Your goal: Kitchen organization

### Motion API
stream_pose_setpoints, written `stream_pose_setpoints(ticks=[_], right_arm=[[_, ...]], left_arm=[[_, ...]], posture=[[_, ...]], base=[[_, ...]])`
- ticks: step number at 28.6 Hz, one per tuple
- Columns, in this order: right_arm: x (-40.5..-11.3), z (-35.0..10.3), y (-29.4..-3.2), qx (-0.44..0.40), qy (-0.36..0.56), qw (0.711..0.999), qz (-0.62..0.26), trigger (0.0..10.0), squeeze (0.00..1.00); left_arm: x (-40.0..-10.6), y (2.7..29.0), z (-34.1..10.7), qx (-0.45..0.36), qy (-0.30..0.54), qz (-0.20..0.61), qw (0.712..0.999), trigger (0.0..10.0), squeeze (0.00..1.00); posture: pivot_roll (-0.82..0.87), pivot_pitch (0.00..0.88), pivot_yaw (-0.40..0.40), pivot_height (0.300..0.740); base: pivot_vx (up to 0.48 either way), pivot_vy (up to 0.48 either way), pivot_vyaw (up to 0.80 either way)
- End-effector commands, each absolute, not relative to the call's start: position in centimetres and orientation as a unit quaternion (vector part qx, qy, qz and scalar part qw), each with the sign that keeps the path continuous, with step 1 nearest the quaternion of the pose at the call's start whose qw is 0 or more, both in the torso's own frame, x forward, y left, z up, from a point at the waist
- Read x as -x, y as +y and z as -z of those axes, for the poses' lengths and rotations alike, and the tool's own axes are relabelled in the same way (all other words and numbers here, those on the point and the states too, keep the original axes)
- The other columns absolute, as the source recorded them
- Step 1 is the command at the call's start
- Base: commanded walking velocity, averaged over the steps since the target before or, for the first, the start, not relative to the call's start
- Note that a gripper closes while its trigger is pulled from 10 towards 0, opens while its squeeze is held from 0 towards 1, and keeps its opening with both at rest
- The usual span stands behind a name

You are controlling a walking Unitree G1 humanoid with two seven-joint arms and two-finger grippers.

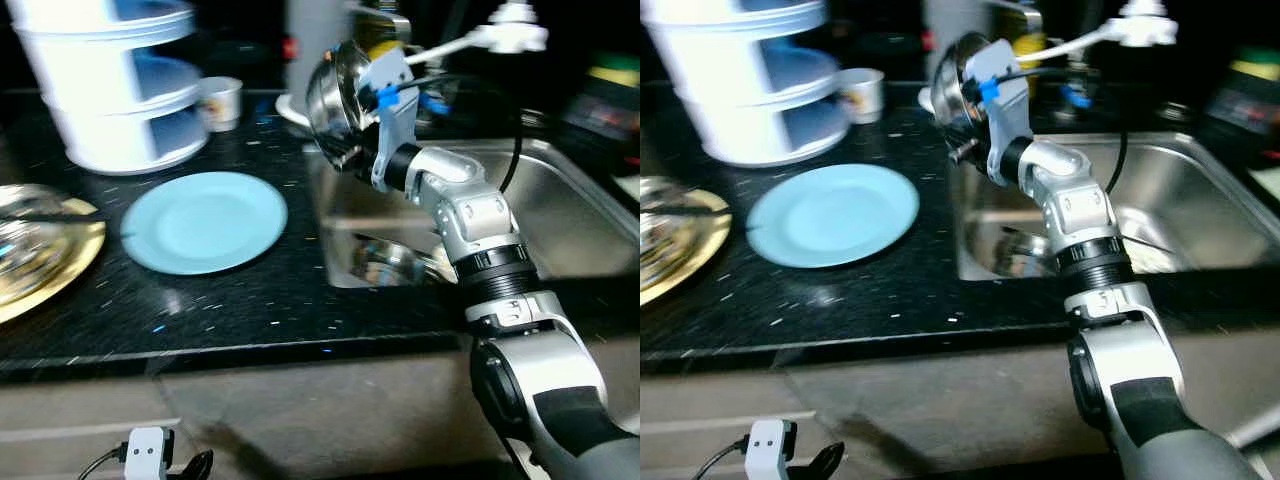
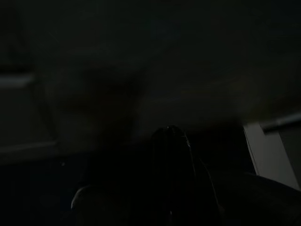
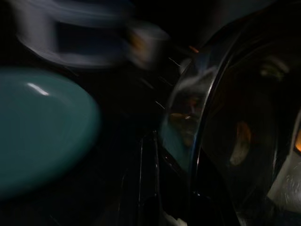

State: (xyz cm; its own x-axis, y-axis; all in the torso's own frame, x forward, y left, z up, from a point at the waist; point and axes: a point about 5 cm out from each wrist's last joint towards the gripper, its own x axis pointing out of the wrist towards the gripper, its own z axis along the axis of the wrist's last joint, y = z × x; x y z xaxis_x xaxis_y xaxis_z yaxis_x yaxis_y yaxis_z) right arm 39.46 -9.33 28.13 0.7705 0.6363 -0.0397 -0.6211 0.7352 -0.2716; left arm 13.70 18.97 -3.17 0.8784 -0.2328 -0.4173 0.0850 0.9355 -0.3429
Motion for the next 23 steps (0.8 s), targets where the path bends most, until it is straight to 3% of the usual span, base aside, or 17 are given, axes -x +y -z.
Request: stream_pose_setpoints(ticks=[1, 2, 3, 10, 23], right_arm=[[-39.7, -28.8, -9.1, 0.172, -0.036, 0.931, -0.319, 0.0, 0.00], [-39.9, -28.4, -9.0, 0.181, -0.025, 0.932, -0.312, 0.0, 0.00], [-40.0, -27.3, -8.6, 0.210, 0.007, 0.925, -0.317, 10.0, 0.00], [-40.2, -23.2, -7.6, 0.296, 0.118, 0.887, -0.335, 10.0, 0.00], [-40.8, -20.0, -10.1, 0.389, 0.238, 0.836, -0.306, 10.0, 0.00]], left_arm=[[-13.4, 18.6, 3.5, 0.160, 0.241, 0.088, 0.953, 10.0, 0.00], [-13.4, 18.6, 3.5, 0.160, 0.241, 0.089, 0.953, 10.0, 0.00], [-13.4, 18.6, 3.5, 0.160, 0.242, 0.089, 0.953, 10.0, 0.00], [-13.4, 18.5, 3.3, 0.160, 0.240, 0.091, 0.953, 10.0, 0.00], [-11.7, 18.1, 2.6, 0.160, 0.235, 0.093, 0.954, 10.0, 0.00]], posture=[[0.11, 0.000, -0.061, 0.740], [0.11, 0.000, -0.061, 0.740], [0.11, 0.000, -0.060, 0.740], [0.11, 0.000, -0.069, 0.740], [0.11, 0.000, -0.095, 0.740]], base=[[0.000, 0.000, -0.80], [0.000, 0.000, -0.80], [0.000, 0.000, 0.00], [0.000, 0.000, 0.00], [0.000, 0.000, 0.00]])
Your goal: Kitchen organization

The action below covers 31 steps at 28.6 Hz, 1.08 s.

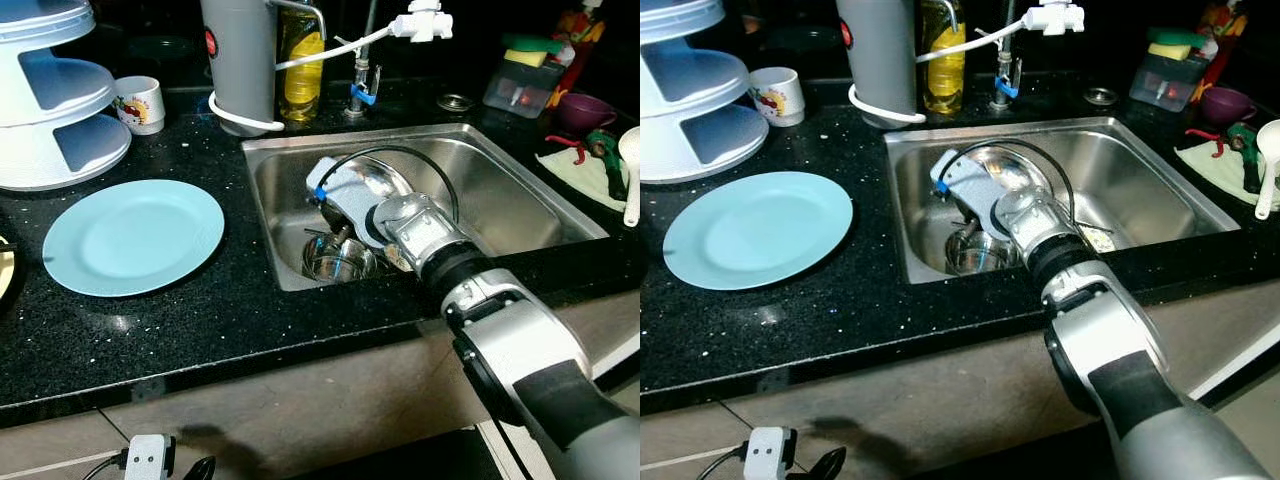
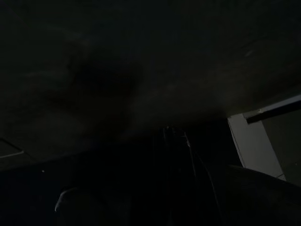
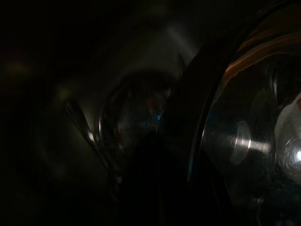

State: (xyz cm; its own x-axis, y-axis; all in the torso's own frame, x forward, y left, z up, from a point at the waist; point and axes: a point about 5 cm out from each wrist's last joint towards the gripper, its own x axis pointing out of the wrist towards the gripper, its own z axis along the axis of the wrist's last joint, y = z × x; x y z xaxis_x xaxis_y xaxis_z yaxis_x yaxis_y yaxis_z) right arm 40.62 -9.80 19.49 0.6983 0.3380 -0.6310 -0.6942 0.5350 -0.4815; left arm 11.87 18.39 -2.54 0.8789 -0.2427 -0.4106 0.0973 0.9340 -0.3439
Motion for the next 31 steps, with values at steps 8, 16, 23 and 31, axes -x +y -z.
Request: stream_pose_setpoints(ticks=[8, 16, 23, 31], right_arm=[[-40.6, -18.8, -10.8, 0.415, 0.271, 0.813, -0.306, 10.0, 0.00], [-40.4, -18.2, -11.0, 0.418, 0.278, 0.807, -0.312, 10.0, 0.00], [-40.3, -18.0, -10.5, 0.427, 0.288, 0.794, -0.323, 10.0, 0.00], [-40.4, -18.4, -9.7, 0.449, 0.276, 0.784, -0.330, 10.0, 0.00]], left_arm=[[-8.4, 17.4, 2.0, 0.169, 0.240, 0.096, 0.951, 10.0, 0.00], [-4.0, 16.9, 1.4, 0.173, 0.254, 0.084, 0.948, 10.0, 0.00], [-1.2, 16.6, 0.6, 0.179, 0.263, 0.078, 0.945, 10.0, 0.00], [-0.1, 16.3, 0.2, 0.179, 0.264, 0.077, 0.945, 10.0, 0.00]], posture=[[0.13, 0.048, -0.114, 0.740], [0.12, 0.158, -0.125, 0.740], [0.12, 0.235, -0.145, 0.740], [0.12, 0.253, -0.159, 0.740]], base=[[0.000, 0.000, 0.00], [0.000, 0.000, 0.00], [0.000, 0.000, 0.00], [0.000, 0.000, 0.00]])
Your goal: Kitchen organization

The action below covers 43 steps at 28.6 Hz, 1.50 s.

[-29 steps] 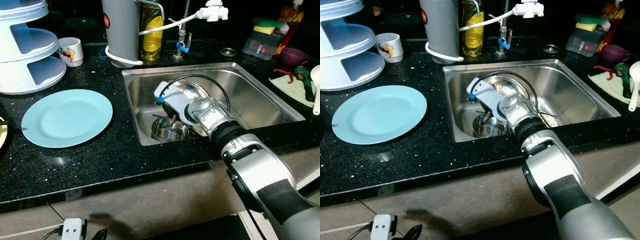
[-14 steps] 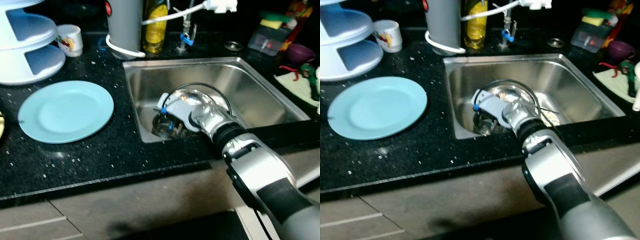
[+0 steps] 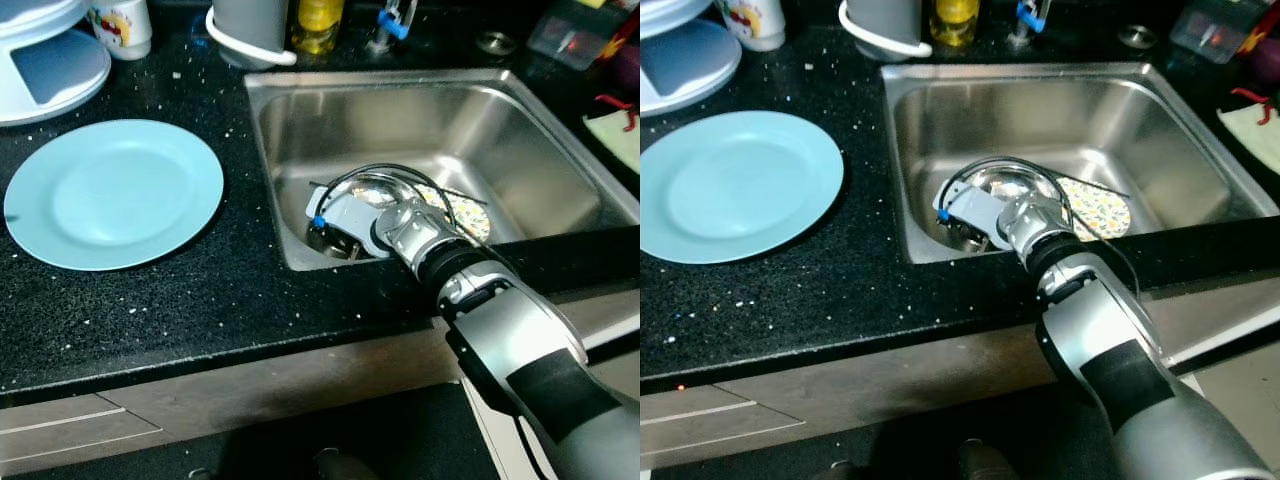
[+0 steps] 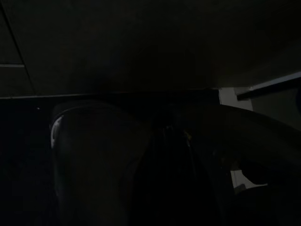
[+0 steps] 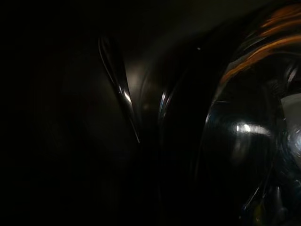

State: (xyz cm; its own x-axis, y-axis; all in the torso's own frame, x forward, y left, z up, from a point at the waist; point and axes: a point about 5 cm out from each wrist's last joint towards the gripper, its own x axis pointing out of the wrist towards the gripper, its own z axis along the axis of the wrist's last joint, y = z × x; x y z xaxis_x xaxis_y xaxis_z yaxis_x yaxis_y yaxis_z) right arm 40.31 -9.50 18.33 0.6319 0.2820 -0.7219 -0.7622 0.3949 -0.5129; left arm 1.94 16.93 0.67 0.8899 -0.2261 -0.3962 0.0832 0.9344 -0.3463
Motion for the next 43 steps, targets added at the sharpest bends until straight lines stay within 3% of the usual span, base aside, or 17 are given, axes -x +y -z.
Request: stream_pose_setpoints(ticks=[1, 2, 9, 10, 16, 23, 26, 29, 30, 33, 39, 43], right_arm=[[-40.4, -18.7, -9.5, 0.439, 0.268, 0.791, -0.329, 10.0, 0.89], [-40.5, -19.0, -9.4, 0.429, 0.263, 0.799, -0.330, 10.0, 1.00], [-41.2, -21.4, -9.5, 0.357, 0.213, 0.854, -0.314, 10.0, 1.00], [-41.5, -22.6, -9.4, 0.328, 0.185, 0.870, -0.318, 10.0, 0.00], [-42.0, -26.4, -10.3, 0.193, 0.093, 0.921, -0.326, 10.0, 0.00], [-42.0, -28.8, -11.7, 0.078, 0.002, 0.942, -0.326, 10.0, 0.00], [-41.9, -29.0, -11.8, 0.065, -0.012, 0.943, -0.326, 10.0, 0.00], [-41.0, -29.5, -10.8, -0.059, -0.085, 0.921, -0.377, 10.0, 0.00], [-41.0, -29.5, -10.8, -0.059, -0.085, 0.921, -0.377, 10.0, 0.00], [-40.2, -28.6, -9.1, -0.177, -0.095, 0.893, -0.402, 10.0, 0.00], [-38.6, -26.9, -6.8, -0.260, -0.100, 0.856, -0.435, 10.0, 0.00], [-38.3, -26.7, -6.4, -0.269, -0.103, 0.853, -0.435, 10.0, 0.00]], left_arm=[[0.0, 16.2, 0.1, 0.179, 0.265, 0.077, 0.945, 10.0, 0.00], [0.0, 16.2, 0.1, 0.179, 0.265, 0.077, 0.945, 10.0, 0.00], [-0.7, 16.4, 0.5, 0.176, 0.262, 0.080, 0.946, 10.0, 0.00], [-0.9, 16.4, 0.6, 0.175, 0.261, 0.080, 0.946, 10.0, 0.00], [-2.4, 16.6, 1.5, 0.169, 0.256, 0.082, 0.948, 10.0, 0.00], [-5.1, 16.9, 2.3, 0.163, 0.248, 0.084, 0.951, 10.0, 0.00], [-5.4, 16.8, 2.3, 0.162, 0.247, 0.084, 0.952, 10.0, 0.00], [-7.2, 17.0, 2.9, 0.158, 0.241, 0.086, 0.954, 10.0, 0.00], [-7.2, 17.0, 2.9, 0.158, 0.241, 0.086, 0.954, 10.0, 0.00], [-8.2, 17.3, 3.3, 0.154, 0.239, 0.085, 0.955, 10.0, 0.00], [-9.7, 17.8, 3.9, 0.147, 0.237, 0.085, 0.957, 10.0, 0.00], [-10.5, 18.2, 4.1, 0.141, 0.236, 0.077, 0.958, 10.0, 0.00]], posture=[[0.12, 0.249, -0.157, 0.740], [0.12, 0.244, -0.156, 0.740], [0.12, 0.203, -0.149, 0.740], [0.11, 0.189, -0.148, 0.740], [0.11, 0.132, -0.142, 0.740], [0.12, 0.051, -0.130, 0.740], [0.12, 0.051, -0.130, 0.740], [0.12, 0.000, -0.120, 0.740], [0.12, 0.000, -0.120, 0.740], [0.13, 0.000, -0.106, 0.740], [0.13, 0.000, -0.091, 0.740], [0.12, 0.000, -0.078, 0.740]], base=[[0.000, 0.000, 0.00], [0.000, 0.000, 0.00], [0.000, 0.000, 0.00], [0.000, 0.000, 0.00], [0.000, 0.000, 0.00], [0.000, 0.000, 0.00], [0.000, 0.000, 0.00], [0.000, 0.000, 0.00], [0.000, 0.000, 0.00], [0.000, 0.000, 0.00], [0.000, 0.000, 0.00], [0.000, 0.000, 0.00]])
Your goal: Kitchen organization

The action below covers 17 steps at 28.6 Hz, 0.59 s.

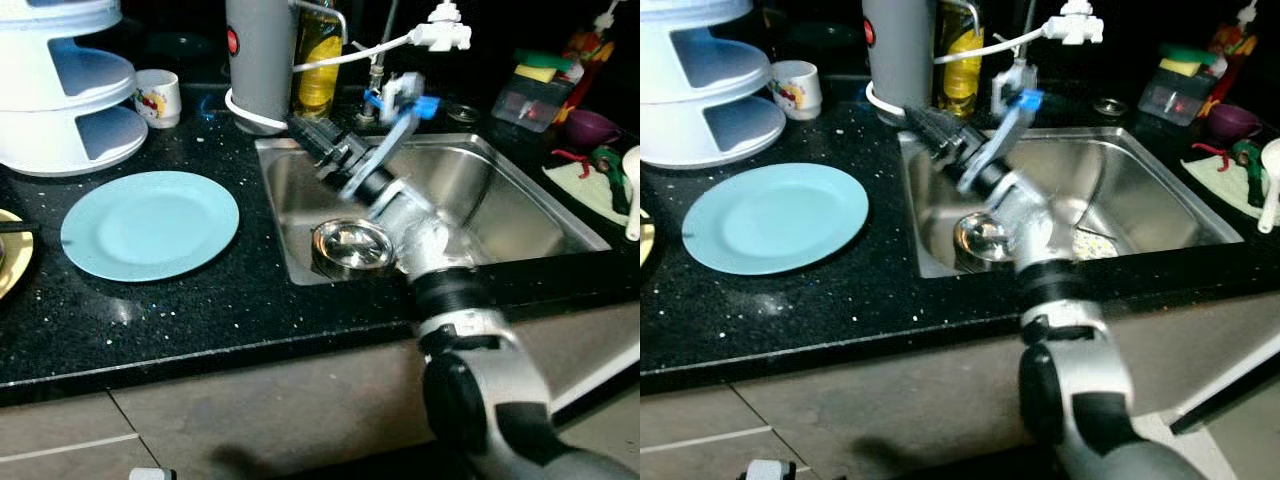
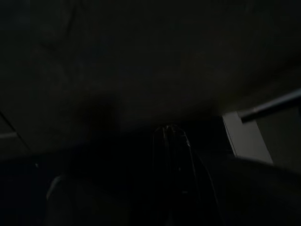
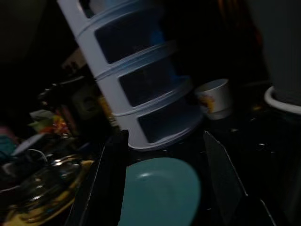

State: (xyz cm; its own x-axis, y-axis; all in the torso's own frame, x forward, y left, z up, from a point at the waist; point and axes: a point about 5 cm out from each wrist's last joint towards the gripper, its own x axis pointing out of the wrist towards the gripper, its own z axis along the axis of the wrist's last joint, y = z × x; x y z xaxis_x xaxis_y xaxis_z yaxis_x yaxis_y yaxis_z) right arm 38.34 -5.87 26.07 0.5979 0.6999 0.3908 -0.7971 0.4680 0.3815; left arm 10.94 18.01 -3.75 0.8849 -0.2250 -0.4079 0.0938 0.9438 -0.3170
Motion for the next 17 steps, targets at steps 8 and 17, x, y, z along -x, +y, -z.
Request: stream_pose_setpoints(ticks=[8, 17], right_arm=[[-36.8, -25.6, -5.5, -0.256, -0.095, 0.858, -0.435, 10.0, 0.00], [-35.2, -24.8, -3.4, -0.189, -0.086, 0.856, -0.474, 10.0, 0.00]], left_arm=[[-13.5, 19.6, 2.9, 0.066, 0.203, 0.048, 0.976, 10.0, 0.00], [-15.1, 20.0, 2.0, 0.064, 0.193, 0.051, 0.978, 10.0, 0.00]], posture=[[0.13, 0.000, -0.062, 0.740], [0.13, 0.000, -0.052, 0.740]], base=[[0.000, 0.000, 0.20], [0.000, 0.000, 0.80]])
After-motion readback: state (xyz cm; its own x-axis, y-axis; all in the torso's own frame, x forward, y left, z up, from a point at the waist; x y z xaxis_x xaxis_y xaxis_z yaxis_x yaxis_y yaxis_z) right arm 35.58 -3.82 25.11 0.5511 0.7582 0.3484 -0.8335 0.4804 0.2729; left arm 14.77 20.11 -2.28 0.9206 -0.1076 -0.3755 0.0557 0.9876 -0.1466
